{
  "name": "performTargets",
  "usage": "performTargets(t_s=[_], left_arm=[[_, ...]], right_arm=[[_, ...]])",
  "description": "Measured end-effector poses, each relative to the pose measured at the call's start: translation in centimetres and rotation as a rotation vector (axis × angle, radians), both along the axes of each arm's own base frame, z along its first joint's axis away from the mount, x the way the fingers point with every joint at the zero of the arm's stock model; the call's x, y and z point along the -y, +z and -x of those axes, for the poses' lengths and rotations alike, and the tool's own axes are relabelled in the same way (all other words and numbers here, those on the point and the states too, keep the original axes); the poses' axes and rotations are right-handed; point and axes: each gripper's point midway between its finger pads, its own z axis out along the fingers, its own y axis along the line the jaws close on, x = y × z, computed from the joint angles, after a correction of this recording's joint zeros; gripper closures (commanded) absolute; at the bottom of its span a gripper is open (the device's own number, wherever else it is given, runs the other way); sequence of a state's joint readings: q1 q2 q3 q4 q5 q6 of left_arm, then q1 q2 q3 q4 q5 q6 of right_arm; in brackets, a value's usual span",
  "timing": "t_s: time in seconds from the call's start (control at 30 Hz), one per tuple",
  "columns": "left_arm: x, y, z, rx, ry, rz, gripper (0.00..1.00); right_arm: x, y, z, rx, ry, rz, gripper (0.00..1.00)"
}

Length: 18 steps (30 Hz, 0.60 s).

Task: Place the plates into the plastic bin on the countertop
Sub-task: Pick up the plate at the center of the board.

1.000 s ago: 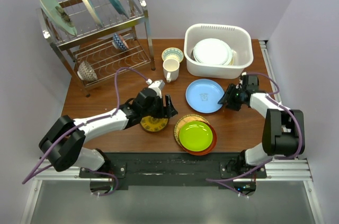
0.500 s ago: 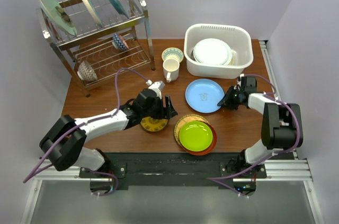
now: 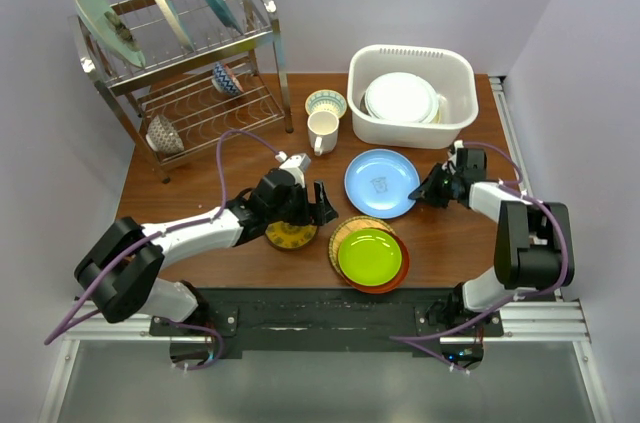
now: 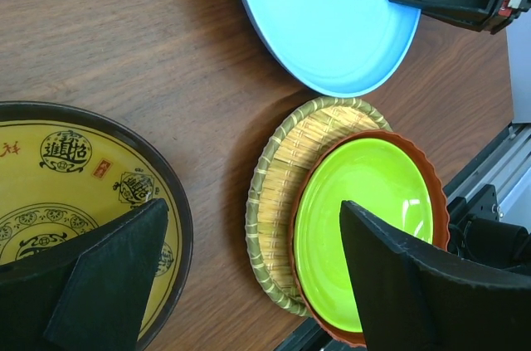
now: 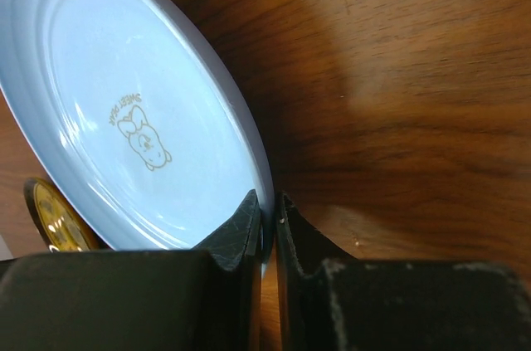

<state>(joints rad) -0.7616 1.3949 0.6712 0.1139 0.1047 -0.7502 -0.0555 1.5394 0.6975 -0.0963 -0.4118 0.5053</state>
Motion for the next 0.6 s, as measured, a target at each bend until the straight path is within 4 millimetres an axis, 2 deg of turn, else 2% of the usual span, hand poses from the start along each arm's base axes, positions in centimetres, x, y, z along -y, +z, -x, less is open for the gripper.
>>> performTargets(t_s=[0.2,0.6], left_arm=[[0.0,0.0,0.0,0.0,-0.001,0.0,0.1],[0.0,-0.2,0.1,-0.005,-0.001,-0.005,0.1]], right_arm=[[-0.2,1.6,-0.2,0.054,0.004,-0.01,1.0],[-1.0,3.3,0.4,0.098,0.026,-0.05,1.0]])
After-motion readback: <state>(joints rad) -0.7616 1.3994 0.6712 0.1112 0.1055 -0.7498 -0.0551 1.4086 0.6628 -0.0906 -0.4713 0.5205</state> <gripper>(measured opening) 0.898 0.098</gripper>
